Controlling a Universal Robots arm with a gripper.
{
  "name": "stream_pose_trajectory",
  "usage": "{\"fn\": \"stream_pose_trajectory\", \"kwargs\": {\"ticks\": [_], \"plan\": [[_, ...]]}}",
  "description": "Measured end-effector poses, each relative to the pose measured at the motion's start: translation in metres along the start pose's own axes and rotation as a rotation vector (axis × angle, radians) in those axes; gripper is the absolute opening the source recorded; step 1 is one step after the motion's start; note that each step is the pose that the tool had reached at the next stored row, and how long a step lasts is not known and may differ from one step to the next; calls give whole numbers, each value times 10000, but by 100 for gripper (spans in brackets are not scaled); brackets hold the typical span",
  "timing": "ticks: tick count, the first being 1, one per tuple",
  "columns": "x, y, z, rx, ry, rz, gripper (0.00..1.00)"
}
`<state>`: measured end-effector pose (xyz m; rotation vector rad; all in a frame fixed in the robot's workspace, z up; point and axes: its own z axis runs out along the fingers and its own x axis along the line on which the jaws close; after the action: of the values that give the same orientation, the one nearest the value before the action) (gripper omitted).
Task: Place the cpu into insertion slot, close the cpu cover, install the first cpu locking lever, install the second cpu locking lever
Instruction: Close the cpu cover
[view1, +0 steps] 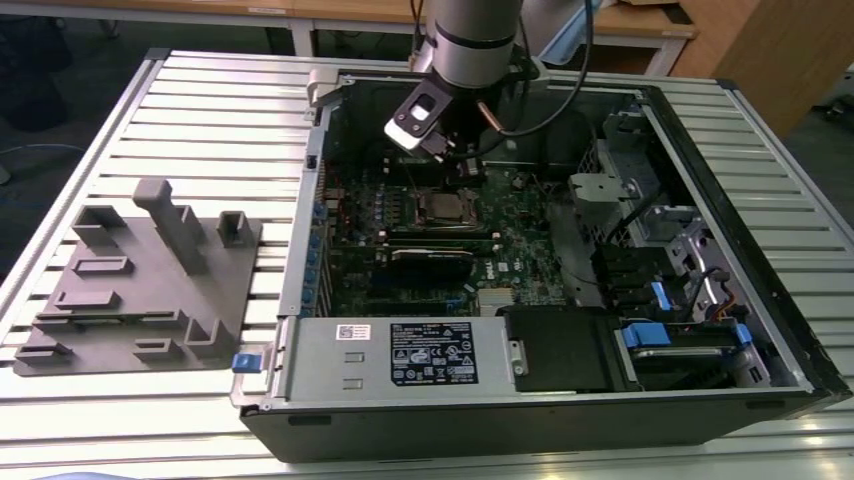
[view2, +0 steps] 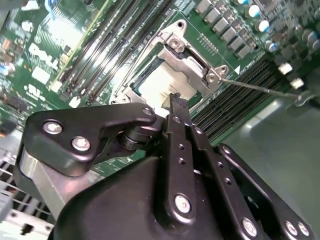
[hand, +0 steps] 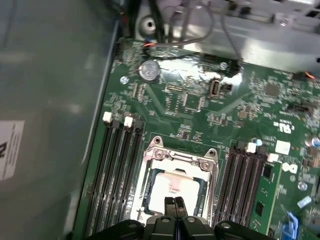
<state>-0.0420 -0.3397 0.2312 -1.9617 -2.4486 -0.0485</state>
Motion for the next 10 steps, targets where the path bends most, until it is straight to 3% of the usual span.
{"fn": "stream_pose_trajectory", "kwargs": {"ticks": [10], "plan": [[-1, 0, 19, 40, 37, -1763, 11]]}}
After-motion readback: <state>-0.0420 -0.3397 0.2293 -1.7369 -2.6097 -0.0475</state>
